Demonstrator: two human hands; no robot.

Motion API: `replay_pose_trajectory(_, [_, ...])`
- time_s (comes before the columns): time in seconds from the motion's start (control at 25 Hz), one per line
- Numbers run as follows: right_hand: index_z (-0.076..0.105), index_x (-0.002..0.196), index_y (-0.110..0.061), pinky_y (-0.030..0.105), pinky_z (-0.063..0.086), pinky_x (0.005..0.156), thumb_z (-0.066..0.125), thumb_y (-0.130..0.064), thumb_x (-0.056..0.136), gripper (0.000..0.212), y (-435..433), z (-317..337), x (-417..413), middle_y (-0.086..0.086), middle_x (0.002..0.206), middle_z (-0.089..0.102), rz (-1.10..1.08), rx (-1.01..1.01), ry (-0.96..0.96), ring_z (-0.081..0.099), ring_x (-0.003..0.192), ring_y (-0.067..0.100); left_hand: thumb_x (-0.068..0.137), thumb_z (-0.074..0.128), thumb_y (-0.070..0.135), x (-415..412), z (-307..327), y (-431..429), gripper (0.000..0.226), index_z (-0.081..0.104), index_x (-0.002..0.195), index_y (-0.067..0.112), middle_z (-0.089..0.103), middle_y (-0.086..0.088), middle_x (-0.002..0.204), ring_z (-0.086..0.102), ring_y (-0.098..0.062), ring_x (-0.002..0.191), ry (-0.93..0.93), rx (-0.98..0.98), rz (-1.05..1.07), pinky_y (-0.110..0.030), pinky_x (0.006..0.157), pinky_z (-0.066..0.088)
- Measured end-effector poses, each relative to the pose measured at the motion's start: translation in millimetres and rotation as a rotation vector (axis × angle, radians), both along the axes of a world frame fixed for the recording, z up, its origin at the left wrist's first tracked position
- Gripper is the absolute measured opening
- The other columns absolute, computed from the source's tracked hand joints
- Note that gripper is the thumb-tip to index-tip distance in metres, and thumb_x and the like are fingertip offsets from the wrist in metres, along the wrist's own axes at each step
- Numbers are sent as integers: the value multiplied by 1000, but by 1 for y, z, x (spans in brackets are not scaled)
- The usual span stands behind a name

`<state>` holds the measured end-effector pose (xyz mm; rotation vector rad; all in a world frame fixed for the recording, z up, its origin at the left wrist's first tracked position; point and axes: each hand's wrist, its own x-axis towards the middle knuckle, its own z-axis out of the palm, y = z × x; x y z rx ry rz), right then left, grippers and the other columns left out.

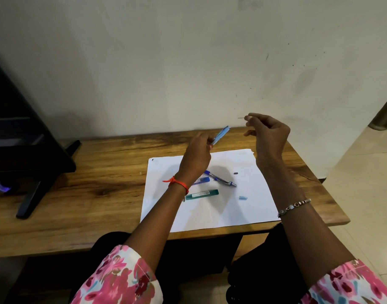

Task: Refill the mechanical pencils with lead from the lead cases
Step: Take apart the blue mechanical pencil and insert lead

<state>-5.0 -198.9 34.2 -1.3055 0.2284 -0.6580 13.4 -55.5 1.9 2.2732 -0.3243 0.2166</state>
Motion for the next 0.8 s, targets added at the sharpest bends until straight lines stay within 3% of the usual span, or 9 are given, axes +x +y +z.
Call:
replay_pose_trajectory(0.24, [70, 78, -8, 22, 49, 52, 63, 7, 80, 16, 11, 3, -8, -5, 64, 72, 256, -90, -73, 61, 57, 12, 91, 50, 1, -24, 9, 20, 23, 60, 112, 0, 59, -14, 115, 47, -12, 90, 49, 11, 14, -10, 70, 32])
replay_pose_trajectory(0.4, [71, 85, -9, 22, 49, 52, 65, 4, 81, 15, 13, 4, -11, -8, 65, 72, 289, -154, -98, 63, 61, 12, 91, 51, 3, -29, 12, 20, 26, 59, 116, 2, 60, -14, 118, 52, -15, 96, 91, 21, 28, -17, 77, 36])
replay_pose_trajectory(0.68, [71, 85, -5, 20, 46, 49, 65, 2, 80, 10, 25, 8, -10, -10, 61, 69, 243, -191, -55, 59, 57, 10, 91, 51, 3, -29, 13, 18, 24, 59, 114, 1, 60, -15, 116, 55, -21, 101, 96, 23, 37, -19, 78, 38])
replay_pose_trajectory(0.8, [71, 85, -3, 19, 44, 49, 64, 3, 80, 10, 34, 10, -10, -1, 66, 68, 204, -177, -44, 56, 56, 9, 91, 50, 1, -28, 14, 19, 24, 59, 114, 0, 60, -15, 117, 55, -23, 103, 90, 28, 42, -20, 79, 38])
